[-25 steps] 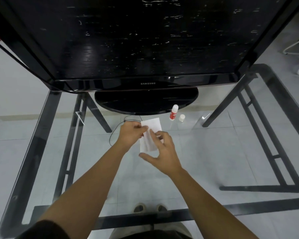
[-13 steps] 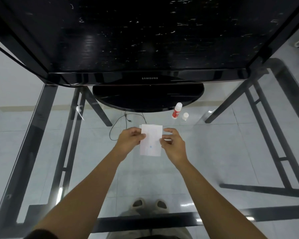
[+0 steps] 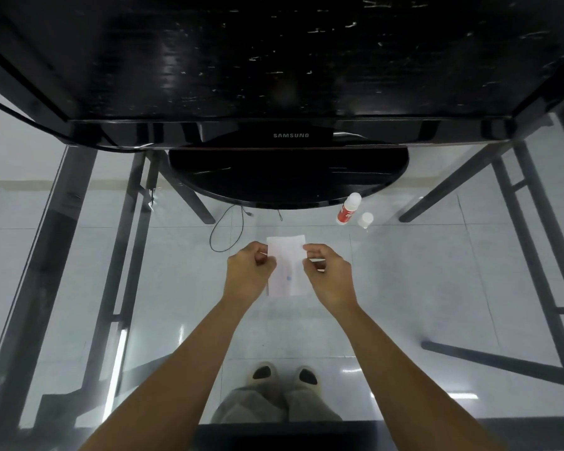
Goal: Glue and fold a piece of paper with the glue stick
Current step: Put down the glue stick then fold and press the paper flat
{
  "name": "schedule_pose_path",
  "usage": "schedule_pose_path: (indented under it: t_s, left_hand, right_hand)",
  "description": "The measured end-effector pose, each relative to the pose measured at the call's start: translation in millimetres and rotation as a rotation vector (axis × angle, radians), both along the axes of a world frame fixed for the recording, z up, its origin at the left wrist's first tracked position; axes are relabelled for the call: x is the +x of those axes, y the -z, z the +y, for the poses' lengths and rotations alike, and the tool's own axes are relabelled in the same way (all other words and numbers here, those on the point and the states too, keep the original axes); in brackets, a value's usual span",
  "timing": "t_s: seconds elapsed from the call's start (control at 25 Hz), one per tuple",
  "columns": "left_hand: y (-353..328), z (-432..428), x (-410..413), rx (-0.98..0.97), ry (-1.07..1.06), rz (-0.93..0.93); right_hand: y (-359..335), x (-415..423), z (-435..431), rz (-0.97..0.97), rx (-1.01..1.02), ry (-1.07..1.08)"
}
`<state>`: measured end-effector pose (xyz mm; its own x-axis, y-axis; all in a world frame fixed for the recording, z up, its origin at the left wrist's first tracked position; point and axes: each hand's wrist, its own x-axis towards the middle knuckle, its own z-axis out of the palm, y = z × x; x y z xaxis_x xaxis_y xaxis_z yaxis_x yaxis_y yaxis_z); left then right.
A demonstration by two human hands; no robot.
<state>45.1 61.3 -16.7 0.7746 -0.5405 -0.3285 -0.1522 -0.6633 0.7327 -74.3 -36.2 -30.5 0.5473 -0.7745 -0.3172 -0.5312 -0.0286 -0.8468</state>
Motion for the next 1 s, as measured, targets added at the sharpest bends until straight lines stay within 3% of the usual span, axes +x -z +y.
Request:
schedule_pose_path:
  t_s: [1.0]
  left_hand:
    - [5.8,-7.3,2.3,0.081,-0.032,-0.056]
  right_hand:
    - [-0.8,7.9,4.8,0.100,-0.079,0.033]
